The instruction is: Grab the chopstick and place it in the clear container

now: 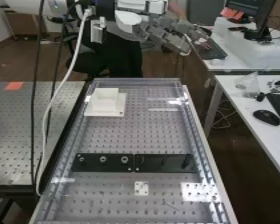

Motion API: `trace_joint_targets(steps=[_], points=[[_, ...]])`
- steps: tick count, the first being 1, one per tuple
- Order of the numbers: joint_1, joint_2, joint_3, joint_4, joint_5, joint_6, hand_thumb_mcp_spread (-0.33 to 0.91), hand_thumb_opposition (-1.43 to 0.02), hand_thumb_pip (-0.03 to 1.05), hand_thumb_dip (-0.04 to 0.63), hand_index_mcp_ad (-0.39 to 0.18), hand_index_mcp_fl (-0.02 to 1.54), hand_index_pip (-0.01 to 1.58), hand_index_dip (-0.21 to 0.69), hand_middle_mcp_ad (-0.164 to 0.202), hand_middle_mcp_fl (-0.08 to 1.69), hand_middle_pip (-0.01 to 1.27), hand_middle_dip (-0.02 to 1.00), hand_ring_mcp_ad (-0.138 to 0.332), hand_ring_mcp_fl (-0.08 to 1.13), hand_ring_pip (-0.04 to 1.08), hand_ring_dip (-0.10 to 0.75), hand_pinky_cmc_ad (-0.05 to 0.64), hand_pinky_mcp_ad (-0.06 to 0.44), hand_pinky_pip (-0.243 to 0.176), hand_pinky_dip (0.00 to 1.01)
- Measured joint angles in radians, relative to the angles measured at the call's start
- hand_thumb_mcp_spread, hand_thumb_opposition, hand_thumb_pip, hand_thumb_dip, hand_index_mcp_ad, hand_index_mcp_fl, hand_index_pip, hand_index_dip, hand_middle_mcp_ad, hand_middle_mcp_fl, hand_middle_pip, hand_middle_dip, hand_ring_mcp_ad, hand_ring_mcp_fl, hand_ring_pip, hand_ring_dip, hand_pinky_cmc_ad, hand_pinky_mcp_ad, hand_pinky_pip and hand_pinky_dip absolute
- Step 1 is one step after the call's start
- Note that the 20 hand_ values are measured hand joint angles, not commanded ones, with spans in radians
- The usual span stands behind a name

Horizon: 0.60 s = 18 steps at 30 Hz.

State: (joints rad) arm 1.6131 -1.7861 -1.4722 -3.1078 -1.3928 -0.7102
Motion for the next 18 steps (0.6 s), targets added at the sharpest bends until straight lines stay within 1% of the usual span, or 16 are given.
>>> trace_joint_targets(steps=[2,5,10,12,13,16,18], points=[[-0.001,0.001,-0.001,0.002,-0.018,0.001,0.26,-0.68,0.33,0.086,-0.155,0.39,0.04,0.360,0.016,0.23,0.13,0.32,0.140,0.04,0.11,0.195,0.506,0.363,-0.075,0.18],[-0.003,0.001,-0.001,0.004,-0.011,0.006,0.26,-0.68,0.33,0.086,-0.141,0.39,0.04,0.360,0.026,0.23,0.13,0.31,0.148,0.05,0.11,0.195,0.506,0.361,-0.075,0.18],[-0.006,0.002,-0.001,0.005,-0.020,0.003,0.27,-0.68,0.33,0.086,-0.141,0.39,0.04,0.360,0.026,0.23,0.13,0.31,0.150,0.05,0.11,0.195,0.506,0.361,-0.075,0.18],[-0.006,0.002,0.000,0.005,-0.015,0.003,0.27,-0.68,0.33,0.086,-0.152,0.39,0.04,0.360,0.021,0.23,0.13,0.32,0.145,0.05,0.11,0.195,0.506,0.361,-0.075,0.18],[-0.006,0.001,0.000,0.005,-0.013,0.003,0.27,-0.68,0.33,0.086,-0.141,0.39,0.04,0.360,0.026,0.23,0.13,0.32,0.148,0.05,0.11,0.195,0.506,0.361,-0.075,0.18],[-0.006,0.000,0.002,0.006,-0.013,0.004,0.27,-0.68,0.33,0.086,-0.141,0.39,0.04,0.360,0.026,0.23,0.13,0.32,0.150,0.05,0.11,0.195,0.511,0.361,-0.075,0.18],[-0.006,-0.001,0.002,0.006,-0.011,0.005,0.27,-0.68,0.33,0.086,-0.152,0.39,0.04,0.360,0.017,0.23,0.13,0.31,0.145,0.05,0.11,0.195,0.515,0.361,-0.075,0.18]])
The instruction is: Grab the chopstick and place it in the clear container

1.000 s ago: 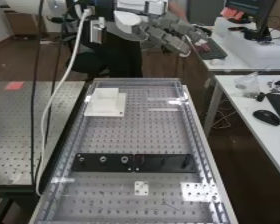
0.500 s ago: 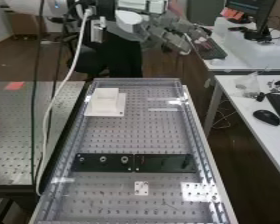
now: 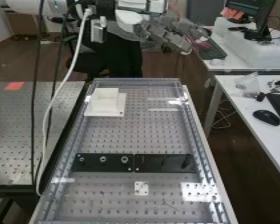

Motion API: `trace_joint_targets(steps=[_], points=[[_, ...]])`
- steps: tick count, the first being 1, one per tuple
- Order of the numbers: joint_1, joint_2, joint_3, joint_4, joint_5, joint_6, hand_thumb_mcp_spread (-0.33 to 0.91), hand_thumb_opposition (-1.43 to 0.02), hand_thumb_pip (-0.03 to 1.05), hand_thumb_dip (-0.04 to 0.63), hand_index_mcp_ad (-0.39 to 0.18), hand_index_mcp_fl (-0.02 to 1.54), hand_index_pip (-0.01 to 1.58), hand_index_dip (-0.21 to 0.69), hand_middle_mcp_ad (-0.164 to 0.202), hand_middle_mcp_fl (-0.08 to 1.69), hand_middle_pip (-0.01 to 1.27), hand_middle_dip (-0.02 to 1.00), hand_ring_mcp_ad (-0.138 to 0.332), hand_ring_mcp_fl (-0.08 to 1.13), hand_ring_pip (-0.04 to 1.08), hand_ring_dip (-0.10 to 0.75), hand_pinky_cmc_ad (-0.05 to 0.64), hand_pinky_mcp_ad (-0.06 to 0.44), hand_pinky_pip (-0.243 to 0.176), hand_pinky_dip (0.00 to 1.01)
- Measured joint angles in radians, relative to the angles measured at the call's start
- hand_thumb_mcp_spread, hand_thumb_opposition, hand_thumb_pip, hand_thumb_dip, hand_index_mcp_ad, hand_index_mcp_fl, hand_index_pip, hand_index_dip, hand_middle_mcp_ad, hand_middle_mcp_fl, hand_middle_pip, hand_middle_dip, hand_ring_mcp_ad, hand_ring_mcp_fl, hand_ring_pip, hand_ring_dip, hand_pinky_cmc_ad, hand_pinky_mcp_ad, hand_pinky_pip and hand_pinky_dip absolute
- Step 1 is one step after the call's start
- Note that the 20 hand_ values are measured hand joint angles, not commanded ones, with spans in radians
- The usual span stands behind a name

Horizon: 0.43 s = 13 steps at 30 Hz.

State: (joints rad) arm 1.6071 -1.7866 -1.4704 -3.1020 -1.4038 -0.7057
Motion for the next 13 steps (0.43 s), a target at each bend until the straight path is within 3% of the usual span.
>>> trace_joint_targets(steps=[13], points=[[-0.007,0.007,-0.003,0.007,0.020,0.001,0.27,-0.68,0.33,0.086,-0.147,0.39,0.04,0.360,0.024,0.23,0.13,0.31,0.148,0.05,0.11,0.195,0.508,0.361,-0.075,0.18]])
